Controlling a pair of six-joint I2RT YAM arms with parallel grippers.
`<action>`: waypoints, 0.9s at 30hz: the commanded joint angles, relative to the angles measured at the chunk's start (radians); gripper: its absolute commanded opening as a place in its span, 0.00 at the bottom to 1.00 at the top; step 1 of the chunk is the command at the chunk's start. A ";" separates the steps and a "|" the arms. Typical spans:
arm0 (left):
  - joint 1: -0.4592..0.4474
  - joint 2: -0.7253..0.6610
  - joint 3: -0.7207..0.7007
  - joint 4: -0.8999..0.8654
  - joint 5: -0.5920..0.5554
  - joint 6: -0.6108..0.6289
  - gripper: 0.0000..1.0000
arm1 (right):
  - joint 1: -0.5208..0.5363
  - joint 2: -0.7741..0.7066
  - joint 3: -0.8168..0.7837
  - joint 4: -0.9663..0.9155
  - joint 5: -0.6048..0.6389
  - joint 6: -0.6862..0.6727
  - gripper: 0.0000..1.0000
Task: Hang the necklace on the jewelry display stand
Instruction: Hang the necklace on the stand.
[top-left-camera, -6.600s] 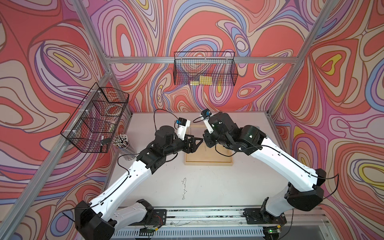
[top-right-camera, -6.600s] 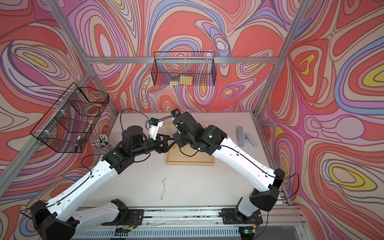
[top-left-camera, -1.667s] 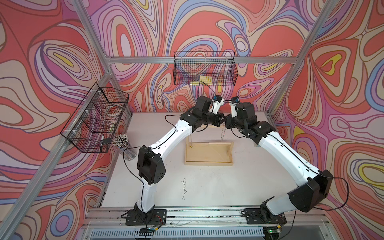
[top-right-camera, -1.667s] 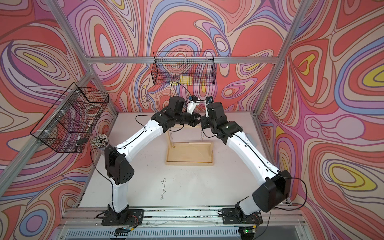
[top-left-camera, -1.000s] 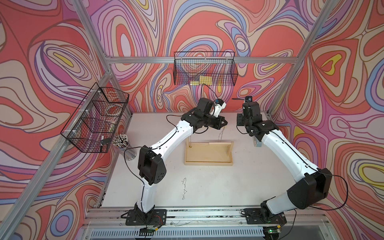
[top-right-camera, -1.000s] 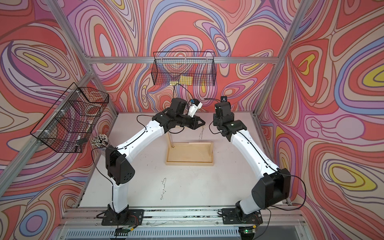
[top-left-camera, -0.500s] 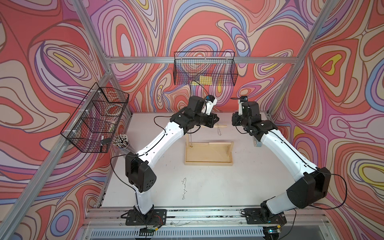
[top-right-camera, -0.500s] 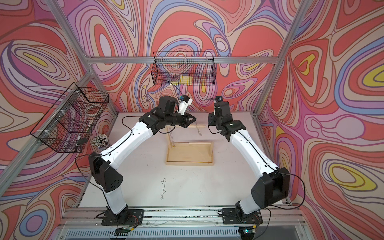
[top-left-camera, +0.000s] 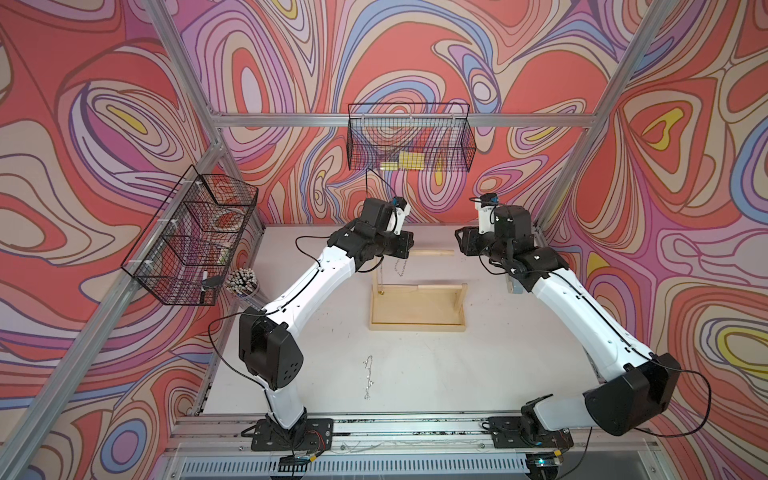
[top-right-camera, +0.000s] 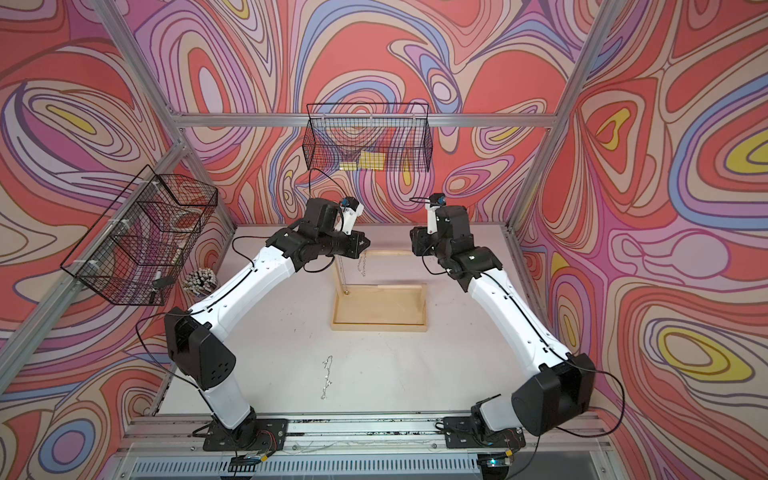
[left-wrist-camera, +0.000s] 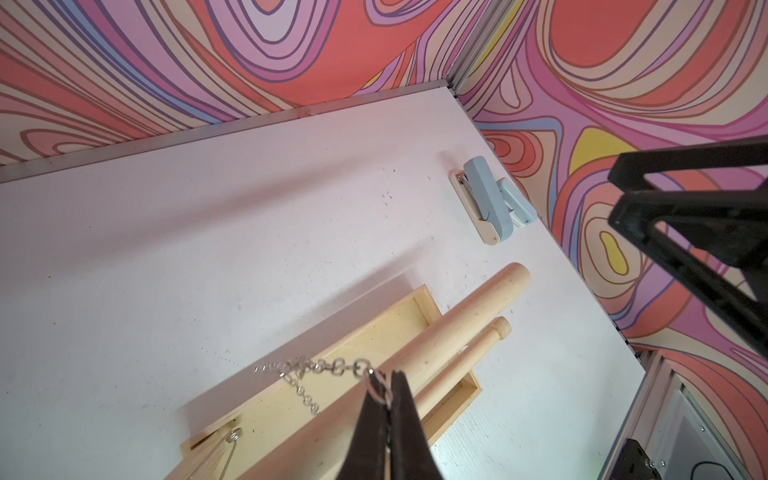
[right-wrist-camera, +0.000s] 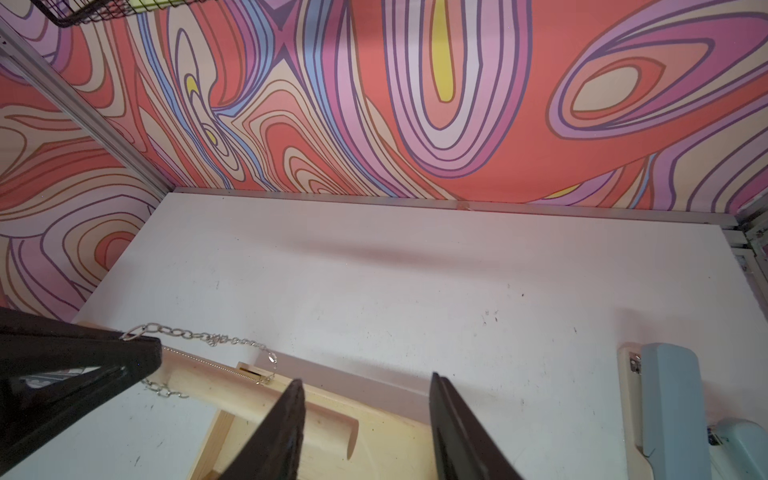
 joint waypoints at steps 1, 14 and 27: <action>0.001 -0.031 -0.013 -0.015 -0.027 0.016 0.00 | 0.004 -0.001 -0.021 -0.016 -0.029 0.009 0.51; 0.004 -0.067 -0.058 -0.026 -0.064 0.020 0.01 | 0.004 -0.008 -0.075 -0.013 -0.071 0.033 0.49; 0.006 -0.122 -0.080 -0.040 -0.068 0.010 0.35 | 0.016 -0.038 -0.038 -0.071 -0.082 0.027 0.47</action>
